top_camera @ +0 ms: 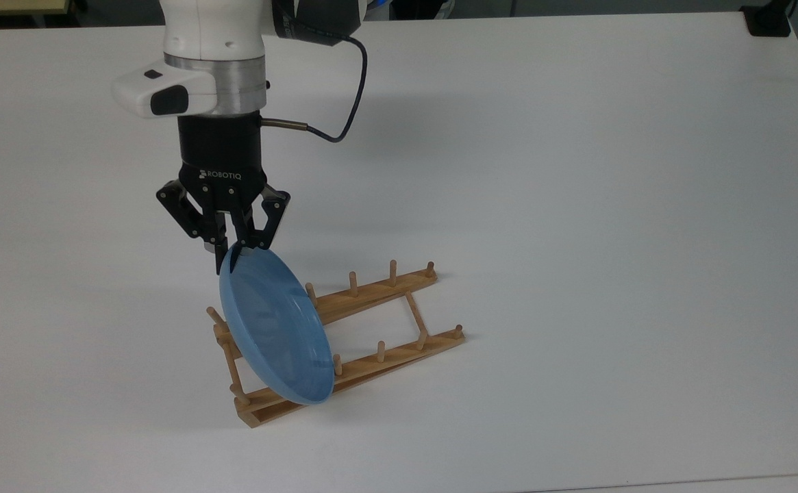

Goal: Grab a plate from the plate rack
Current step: 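Lift the blue plate up and out of the wooden rack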

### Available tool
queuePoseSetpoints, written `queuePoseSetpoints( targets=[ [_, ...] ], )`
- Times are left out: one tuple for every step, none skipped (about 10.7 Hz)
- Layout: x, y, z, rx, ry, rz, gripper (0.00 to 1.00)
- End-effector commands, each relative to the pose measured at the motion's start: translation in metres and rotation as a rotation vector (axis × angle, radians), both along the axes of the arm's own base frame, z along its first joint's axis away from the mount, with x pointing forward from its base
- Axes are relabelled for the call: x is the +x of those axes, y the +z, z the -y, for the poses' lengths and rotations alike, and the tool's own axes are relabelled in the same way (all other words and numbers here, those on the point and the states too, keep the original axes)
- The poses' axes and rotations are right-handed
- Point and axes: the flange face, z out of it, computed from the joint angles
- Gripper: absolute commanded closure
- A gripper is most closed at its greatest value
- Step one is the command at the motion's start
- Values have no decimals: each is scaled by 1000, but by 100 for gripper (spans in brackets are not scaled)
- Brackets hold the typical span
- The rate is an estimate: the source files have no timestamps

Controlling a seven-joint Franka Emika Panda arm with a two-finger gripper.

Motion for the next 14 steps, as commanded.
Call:
queuePoseSetpoints(
  targets=[
    [-17, 48, 10, 0, -38, 66, 100],
    [-24, 57, 13, -1, -47, 37, 100],
    [-33, 63, 15, -8, -45, -41, 100],
    [-46, 69, 24, -31, -30, -119, 100],
    [-57, 69, 25, -39, 17, -220, 100],
    [-70, 73, 28, -35, 78, -298, 100],
    [-89, 80, 40, -34, 165, -385, 100],
    [-102, 83, 49, -36, 241, -462, 100],
    [-112, 73, 56, -37, 330, -557, 100],
    [-118, 61, 64, -26, 402, -615, 100],
    [-124, 43, 72, 36, 439, -646, 100],
    [-126, 16, 80, 118, 458, -663, 100],
    [-127, -10, 82, 163, 472, -692, 100],
    [-128, -33, 84, 188, 471, -725, 100]
  ],
)
